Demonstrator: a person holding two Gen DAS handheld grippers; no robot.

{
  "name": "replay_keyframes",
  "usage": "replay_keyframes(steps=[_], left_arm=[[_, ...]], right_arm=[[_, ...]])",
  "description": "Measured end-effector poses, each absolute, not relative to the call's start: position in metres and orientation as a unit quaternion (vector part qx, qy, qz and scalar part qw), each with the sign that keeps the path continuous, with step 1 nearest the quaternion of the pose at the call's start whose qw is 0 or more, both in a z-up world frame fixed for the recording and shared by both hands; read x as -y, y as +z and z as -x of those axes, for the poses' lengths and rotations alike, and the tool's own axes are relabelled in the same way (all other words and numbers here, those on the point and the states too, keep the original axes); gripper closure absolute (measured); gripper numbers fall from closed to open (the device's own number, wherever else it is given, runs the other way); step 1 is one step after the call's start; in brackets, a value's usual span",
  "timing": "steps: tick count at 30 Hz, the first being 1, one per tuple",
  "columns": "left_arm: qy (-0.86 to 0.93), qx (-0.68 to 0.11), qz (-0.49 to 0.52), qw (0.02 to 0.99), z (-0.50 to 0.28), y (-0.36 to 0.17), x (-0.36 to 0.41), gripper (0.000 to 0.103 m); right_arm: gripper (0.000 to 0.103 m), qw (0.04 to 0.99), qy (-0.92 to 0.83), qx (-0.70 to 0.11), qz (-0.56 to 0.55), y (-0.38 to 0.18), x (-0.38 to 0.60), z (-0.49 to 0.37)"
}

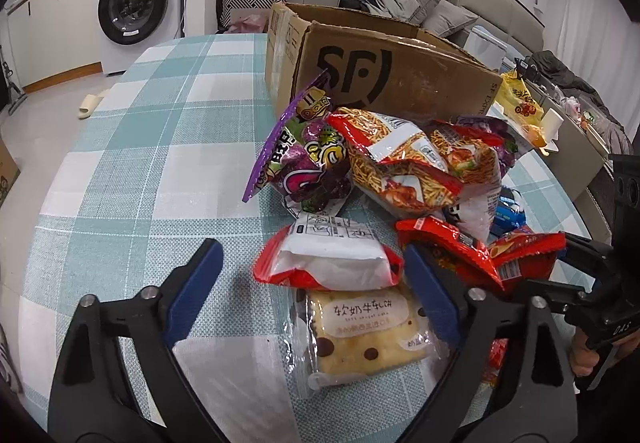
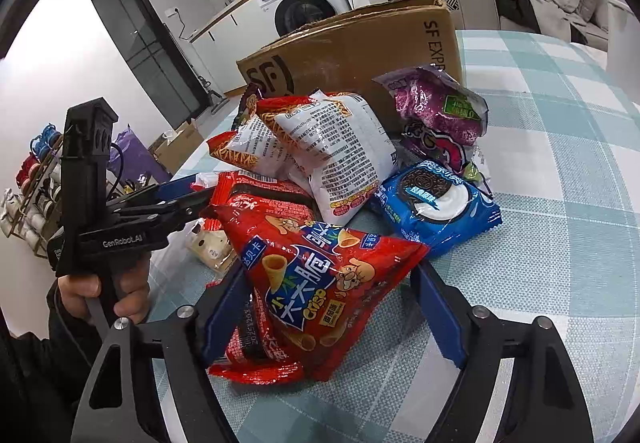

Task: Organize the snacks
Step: 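Grasp the red cone-crisp bag with the right tool while the left tool grasps the white packet, then lift both held packets and carry them over the cardboard box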

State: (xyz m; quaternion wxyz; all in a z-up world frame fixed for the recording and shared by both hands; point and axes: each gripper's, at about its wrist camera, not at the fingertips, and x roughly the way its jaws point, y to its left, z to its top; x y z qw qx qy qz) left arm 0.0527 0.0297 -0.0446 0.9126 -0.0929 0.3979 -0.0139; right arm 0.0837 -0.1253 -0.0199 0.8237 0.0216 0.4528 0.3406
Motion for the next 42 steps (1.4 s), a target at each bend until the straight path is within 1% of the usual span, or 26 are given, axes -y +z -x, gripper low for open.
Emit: replay_keyframes(steps=[3, 4, 5, 7, 8, 11, 13, 19, 20, 36, 42], left_arm=[[-0.02, -0.404, 0.104, 0.909, -0.057, -0.047, -0.031, 0.025], [-0.022, -0.406, 0.107, 0.907, -0.058, -0.048, -0.032, 0.031], [-0.025, -0.407, 0.11, 0.906, -0.058, -0.049, -0.032, 0.041], [-0.026, -0.407, 0.111, 0.906, -0.059, -0.051, -0.033, 0.044], [-0.025, -0.403, 0.112, 0.908, -0.059, -0.05, -0.033, 0.049], [-0.026, -0.397, 0.112, 0.91, -0.058, -0.048, -0.034, 0.055], [-0.026, -0.394, 0.111, 0.912, -0.055, -0.047, -0.034, 0.056], [-0.03, -0.378, 0.098, 0.92, -0.047, -0.041, -0.03, 0.057], [-0.032, -0.375, 0.099, 0.921, -0.044, -0.04, -0.03, 0.057], [-0.044, -0.322, 0.09, 0.942, -0.011, -0.004, -0.02, 0.058], [-0.043, -0.304, 0.091, 0.947, -0.003, 0.011, -0.022, 0.058]], right_arm=[[0.024, 0.822, 0.344, -0.454, -0.022, -0.019, 0.124, -0.084], [0.025, 0.821, 0.345, -0.454, -0.023, -0.019, 0.124, -0.083], [0.028, 0.821, 0.347, -0.453, -0.024, -0.018, 0.125, -0.082], [0.032, 0.821, 0.348, -0.452, -0.024, -0.017, 0.126, -0.08], [0.035, 0.819, 0.352, -0.452, -0.025, -0.017, 0.127, -0.08], [0.043, 0.818, 0.36, -0.447, -0.026, -0.016, 0.127, -0.077], [0.048, 0.818, 0.365, -0.444, -0.026, -0.015, 0.127, -0.076], [0.051, 0.826, 0.372, -0.424, -0.018, -0.009, 0.126, -0.071], [0.053, 0.829, 0.374, -0.416, -0.016, -0.006, 0.126, -0.069], [0.054, 0.859, 0.379, -0.342, -0.048, 0.03, 0.146, -0.057], [0.054, 0.868, 0.37, -0.327, -0.052, 0.043, 0.152, -0.061]])
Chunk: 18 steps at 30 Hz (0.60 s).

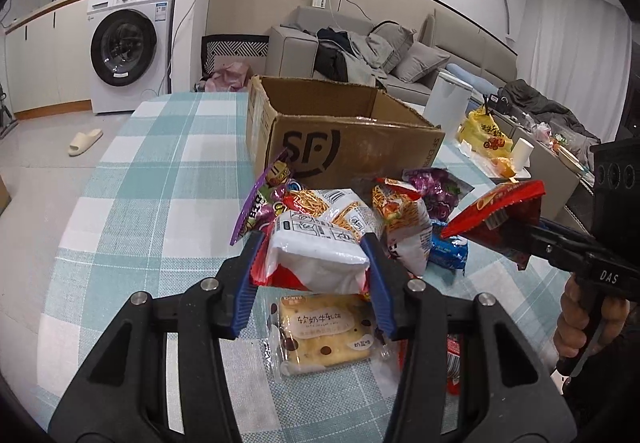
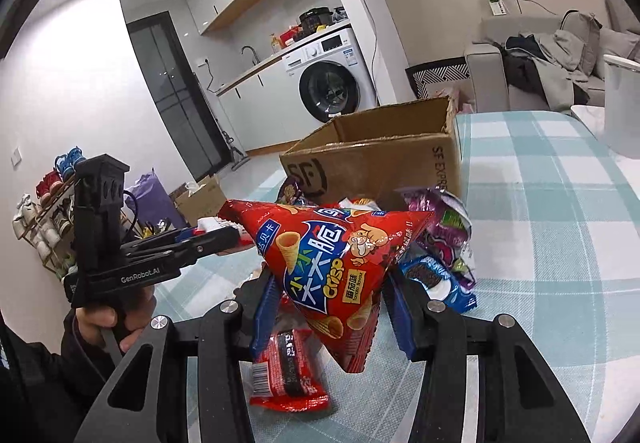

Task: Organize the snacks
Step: 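Lift both held packets and carry them over the cardboard box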

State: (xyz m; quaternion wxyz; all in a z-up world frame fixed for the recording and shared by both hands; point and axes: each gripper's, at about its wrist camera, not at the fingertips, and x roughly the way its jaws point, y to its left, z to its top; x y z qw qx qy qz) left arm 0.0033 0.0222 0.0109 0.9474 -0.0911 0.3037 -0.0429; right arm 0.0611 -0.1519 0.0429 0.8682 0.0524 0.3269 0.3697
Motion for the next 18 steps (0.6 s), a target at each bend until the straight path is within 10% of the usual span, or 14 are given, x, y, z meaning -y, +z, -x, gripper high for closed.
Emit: replay_keyframes(steps=[18], left_arm=[[-0.047, -0.256, 0.083, 0.962, -0.003, 0.057, -0.012, 0.058]], right_arm=[[0.054, 0.89, 0.339, -0.3, -0.061, 0.07, 0.158, -0.079]])
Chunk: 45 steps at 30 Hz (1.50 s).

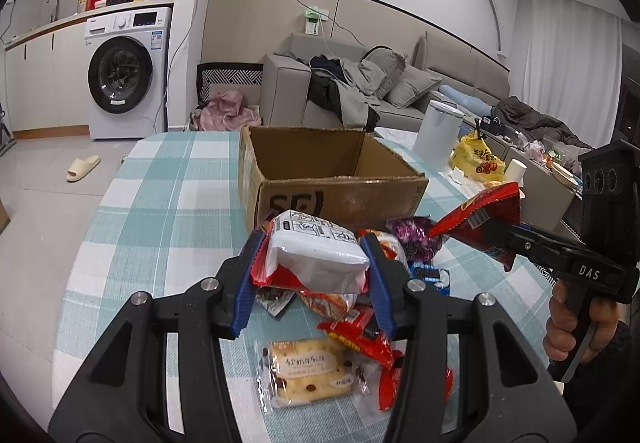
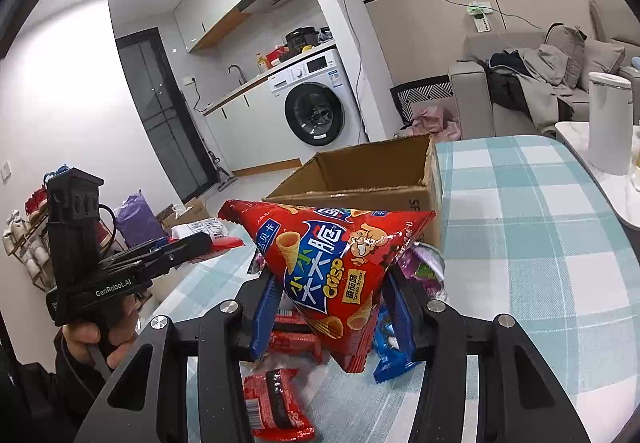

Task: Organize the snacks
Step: 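Lift both held packets and carry them over the cardboard box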

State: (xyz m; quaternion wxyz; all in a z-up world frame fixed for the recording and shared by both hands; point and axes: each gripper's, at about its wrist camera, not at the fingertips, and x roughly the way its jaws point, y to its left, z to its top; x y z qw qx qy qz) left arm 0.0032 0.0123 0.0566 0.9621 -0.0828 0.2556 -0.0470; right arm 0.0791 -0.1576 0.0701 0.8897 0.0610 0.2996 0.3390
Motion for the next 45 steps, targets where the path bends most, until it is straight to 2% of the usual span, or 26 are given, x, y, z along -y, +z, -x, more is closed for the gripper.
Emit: replay_keyframes(steps=[32, 45], left_arm=[[-0.028, -0.226, 0.064, 0.971, -0.08, 0.106, -0.013, 0.058], [-0.024, -0.245, 0.056, 0.968, -0.146, 0.096, -0.009, 0.058]], right_arm=[[0.054, 0.899, 0.318, -0.296, -0.056, 0.105, 0.136, -0.143], [0.054, 0.896, 0.31, -0.312, -0.056, 0.104, 0.12, -0.182]])
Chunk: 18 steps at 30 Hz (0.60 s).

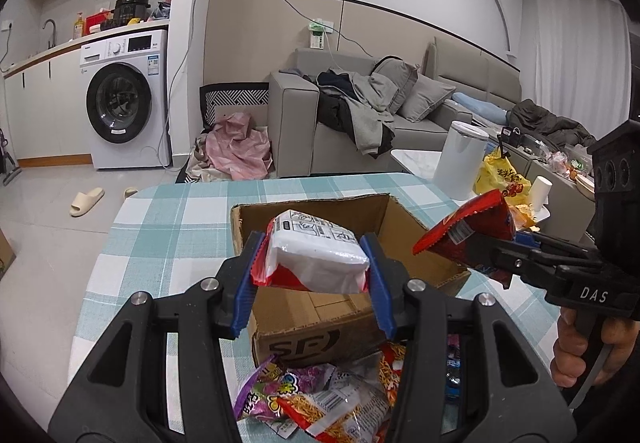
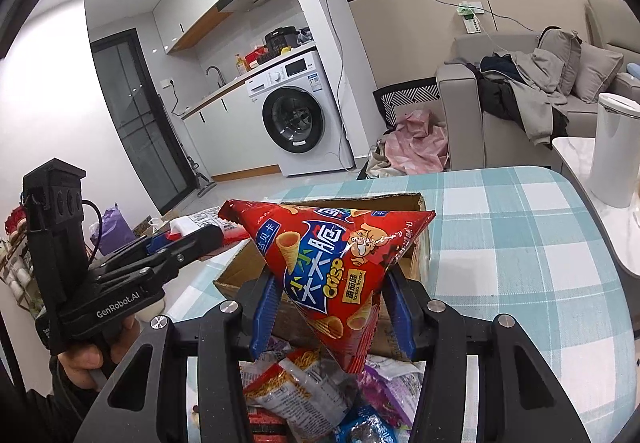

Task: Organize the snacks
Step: 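Lift both held packets and carry them over the cardboard box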

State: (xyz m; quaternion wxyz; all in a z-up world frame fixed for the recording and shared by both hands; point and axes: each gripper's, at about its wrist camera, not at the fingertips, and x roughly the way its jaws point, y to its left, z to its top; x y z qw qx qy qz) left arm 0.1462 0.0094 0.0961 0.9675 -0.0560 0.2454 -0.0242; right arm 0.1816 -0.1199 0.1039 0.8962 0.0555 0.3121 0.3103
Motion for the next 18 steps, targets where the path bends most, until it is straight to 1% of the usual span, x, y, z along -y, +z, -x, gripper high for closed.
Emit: replay_keyframes(steps=[13, 18], left_arm=[[-0.018, -0.27, 0.059, 0.961, -0.192, 0.068, -0.017, 0.058], [-0.017, -0.278, 0.04, 0.96, -0.204, 0.058, -0.014, 0.058]], right_arm=[[0.054, 0.888, 0.312, -0.334, -0.054, 0.093, 0.105, -0.208], [0.054, 0.884, 0.311, -0.346, -0.051, 0.084, 0.099, -0.222]])
